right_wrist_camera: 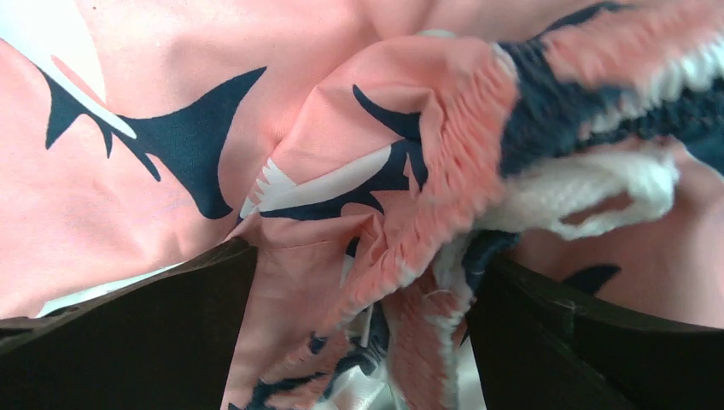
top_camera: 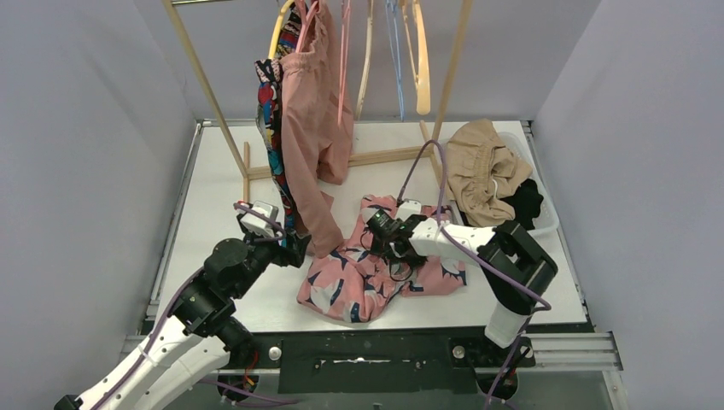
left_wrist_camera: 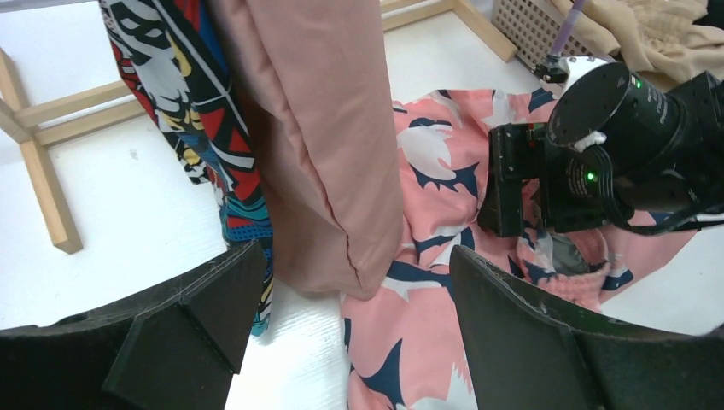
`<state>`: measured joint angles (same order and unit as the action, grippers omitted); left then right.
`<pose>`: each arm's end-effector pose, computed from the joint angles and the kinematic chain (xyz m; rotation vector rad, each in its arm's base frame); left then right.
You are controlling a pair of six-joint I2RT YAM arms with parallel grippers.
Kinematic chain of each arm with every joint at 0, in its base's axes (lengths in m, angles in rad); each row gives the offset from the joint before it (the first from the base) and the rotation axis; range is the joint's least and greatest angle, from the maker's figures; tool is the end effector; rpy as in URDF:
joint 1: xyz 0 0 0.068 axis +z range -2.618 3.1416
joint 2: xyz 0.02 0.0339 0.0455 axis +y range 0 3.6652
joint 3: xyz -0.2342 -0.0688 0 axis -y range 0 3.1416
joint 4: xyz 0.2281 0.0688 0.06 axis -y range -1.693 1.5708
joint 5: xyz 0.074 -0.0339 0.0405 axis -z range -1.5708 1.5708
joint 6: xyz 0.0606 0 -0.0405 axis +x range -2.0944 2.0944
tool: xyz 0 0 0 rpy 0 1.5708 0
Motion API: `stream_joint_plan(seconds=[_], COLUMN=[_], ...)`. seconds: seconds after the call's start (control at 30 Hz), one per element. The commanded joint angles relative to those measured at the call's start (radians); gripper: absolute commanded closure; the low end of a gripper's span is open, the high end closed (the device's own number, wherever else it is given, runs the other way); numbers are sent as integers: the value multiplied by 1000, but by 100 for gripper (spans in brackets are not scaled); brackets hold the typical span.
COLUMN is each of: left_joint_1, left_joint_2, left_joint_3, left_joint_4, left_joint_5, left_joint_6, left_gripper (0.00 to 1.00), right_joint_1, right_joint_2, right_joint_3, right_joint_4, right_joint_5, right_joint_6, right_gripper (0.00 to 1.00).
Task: Remove the shorts from the hanger
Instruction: Pick up the shorts at the center of the board.
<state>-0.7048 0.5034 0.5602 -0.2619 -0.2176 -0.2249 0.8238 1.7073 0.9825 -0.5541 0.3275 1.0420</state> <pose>0.1376 -0.0999 0.2722 0.2708 1.7754 -0.4776 0.2183 0.2070 0.1134 0.3601 2.6836 0.0533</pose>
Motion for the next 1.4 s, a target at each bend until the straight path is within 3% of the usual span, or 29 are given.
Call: stream_joint_plan(seconds=[0.0,0.2,0.4,0.63,1.03,1.2,1.37], left_joint_1=[8,19,40,62,80,88,93], left_joint_2=[-8,28,42,51,63,73,81], left_joint_3=[18,31,32,31,34,34,36], left_joint_4=[-13,-20,-21,-14,-14,-9,-12], left_joint_5=[-64,-75,-63,-53,-33,-20,-13], left_joint_6=[10,16,16,21,22,22,21], left_gripper=[20,21,21,21,21,21,21], right_joint_1=[40,63,64,-1,-29,-98,-131], right_joint_2=[89,76,-152,-446,-802,-852,-854], right_joint_3=[15,-6,-122,-253,-216,-120,96], right_joint_4=[-22,-28,144,379,311,261,164], right_joint_5=[63,150,140,-30,0,-20,122], right_joint_6=[41,13,-72,-212,-347,-417,-540], right_gripper=[18,55,84,91,98,98,98])
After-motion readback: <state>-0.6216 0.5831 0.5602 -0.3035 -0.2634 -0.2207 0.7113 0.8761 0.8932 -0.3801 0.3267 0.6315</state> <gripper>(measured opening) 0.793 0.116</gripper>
